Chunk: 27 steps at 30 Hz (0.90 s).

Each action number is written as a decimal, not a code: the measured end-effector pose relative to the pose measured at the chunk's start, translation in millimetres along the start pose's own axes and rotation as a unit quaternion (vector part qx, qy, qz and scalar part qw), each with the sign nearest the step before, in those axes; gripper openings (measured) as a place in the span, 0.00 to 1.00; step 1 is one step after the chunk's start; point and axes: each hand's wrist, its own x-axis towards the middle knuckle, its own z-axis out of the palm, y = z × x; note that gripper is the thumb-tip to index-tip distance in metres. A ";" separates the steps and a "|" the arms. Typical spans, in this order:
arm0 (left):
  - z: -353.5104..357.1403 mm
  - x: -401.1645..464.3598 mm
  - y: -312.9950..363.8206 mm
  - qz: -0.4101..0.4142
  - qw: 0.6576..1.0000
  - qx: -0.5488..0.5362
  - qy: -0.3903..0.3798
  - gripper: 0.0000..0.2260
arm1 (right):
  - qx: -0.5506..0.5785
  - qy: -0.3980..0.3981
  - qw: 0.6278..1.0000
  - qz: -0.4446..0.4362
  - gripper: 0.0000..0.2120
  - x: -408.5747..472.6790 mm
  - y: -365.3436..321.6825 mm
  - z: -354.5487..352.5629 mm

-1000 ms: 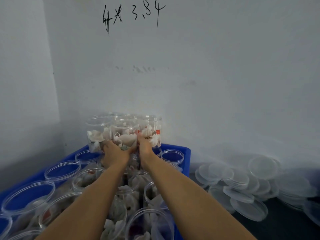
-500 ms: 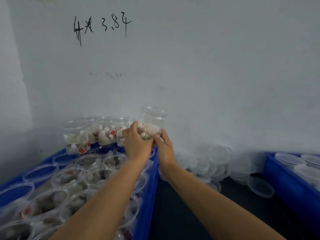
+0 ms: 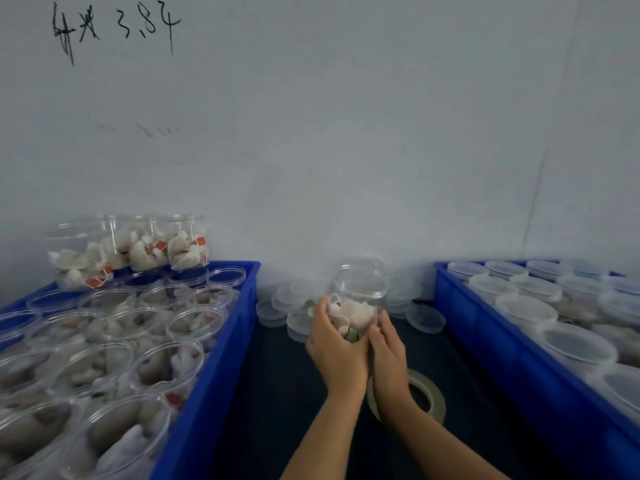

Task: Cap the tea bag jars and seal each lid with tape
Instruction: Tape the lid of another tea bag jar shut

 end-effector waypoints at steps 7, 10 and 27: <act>-13.9 -22.3 -53.3 -0.019 0.994 0.100 -0.044 0.41 | -0.113 -0.027 0.993 -0.008 0.26 -25.1 44.4 -22.4; -21.9 -13.2 -64.1 -0.010 0.992 0.108 -0.070 0.45 | -0.175 -0.022 0.984 -0.037 0.28 -25.6 55.8 -18.6; -45.0 -8.9 -88.0 0.024 0.998 0.022 -0.051 0.43 | -0.172 -0.049 0.983 -0.032 0.21 -9.5 61.9 -15.0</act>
